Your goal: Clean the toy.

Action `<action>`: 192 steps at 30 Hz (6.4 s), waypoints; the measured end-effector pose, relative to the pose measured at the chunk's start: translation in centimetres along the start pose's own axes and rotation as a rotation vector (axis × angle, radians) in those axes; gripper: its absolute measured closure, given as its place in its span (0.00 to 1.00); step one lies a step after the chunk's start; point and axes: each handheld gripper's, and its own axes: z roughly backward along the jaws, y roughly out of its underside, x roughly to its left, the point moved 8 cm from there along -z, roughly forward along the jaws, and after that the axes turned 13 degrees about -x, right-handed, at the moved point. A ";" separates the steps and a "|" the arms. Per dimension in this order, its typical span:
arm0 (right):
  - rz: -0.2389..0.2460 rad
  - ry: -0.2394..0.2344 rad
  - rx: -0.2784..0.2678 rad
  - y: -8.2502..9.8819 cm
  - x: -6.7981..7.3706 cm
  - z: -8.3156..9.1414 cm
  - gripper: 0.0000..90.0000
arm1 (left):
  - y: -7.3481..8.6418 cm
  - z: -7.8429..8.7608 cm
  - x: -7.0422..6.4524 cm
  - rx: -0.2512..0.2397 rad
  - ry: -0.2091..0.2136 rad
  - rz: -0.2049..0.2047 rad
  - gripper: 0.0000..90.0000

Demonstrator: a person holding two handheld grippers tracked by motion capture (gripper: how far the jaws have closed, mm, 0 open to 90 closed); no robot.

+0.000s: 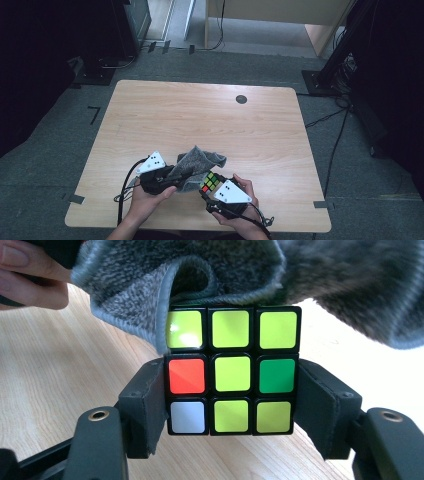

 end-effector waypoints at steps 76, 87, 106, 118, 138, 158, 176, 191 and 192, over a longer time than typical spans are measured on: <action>-0.024 0.012 -0.013 -0.4 -0.4 0.3 0.39 | -0.6 0.4 -2.1 0.014 0.105 -0.045 0.78; -0.035 0.014 -0.021 -0.5 -0.5 0.5 0.39 | -0.3 0.5 -0.9 0.047 0.019 -0.033 0.79; -0.012 0.014 -0.020 -0.5 0.0 0.4 0.39 | -0.5 0.5 -0.4 0.056 -0.040 -0.017 0.76; -0.075 0.025 -0.152 -2.9 -1.6 2.1 0.39 | 0.5 0.9 1.7 0.060 -0.038 0.057 0.82; -0.132 -0.012 -0.199 -3.9 -1.3 2.5 0.39 | 2.6 -0.8 -0.8 0.157 -0.023 -0.216 0.85; -0.123 -0.004 -0.168 -3.4 -1.1 2.1 0.39 | 1.2 0.1 -0.3 0.081 -0.023 -0.170 0.85; -0.126 0.016 -0.178 -3.6 -1.5 2.3 0.39 | 3.6 -1.5 -1.8 0.151 -0.003 -0.186 0.85; -0.137 0.021 -0.163 -3.2 -1.7 2.1 0.39 | -0.4 1.2 -0.4 -0.093 0.020 -0.060 0.85; -0.137 0.022 -0.163 -3.2 -1.7 2.2 0.39 | -0.3 1.2 -0.4 -0.088 0.025 -0.055 0.85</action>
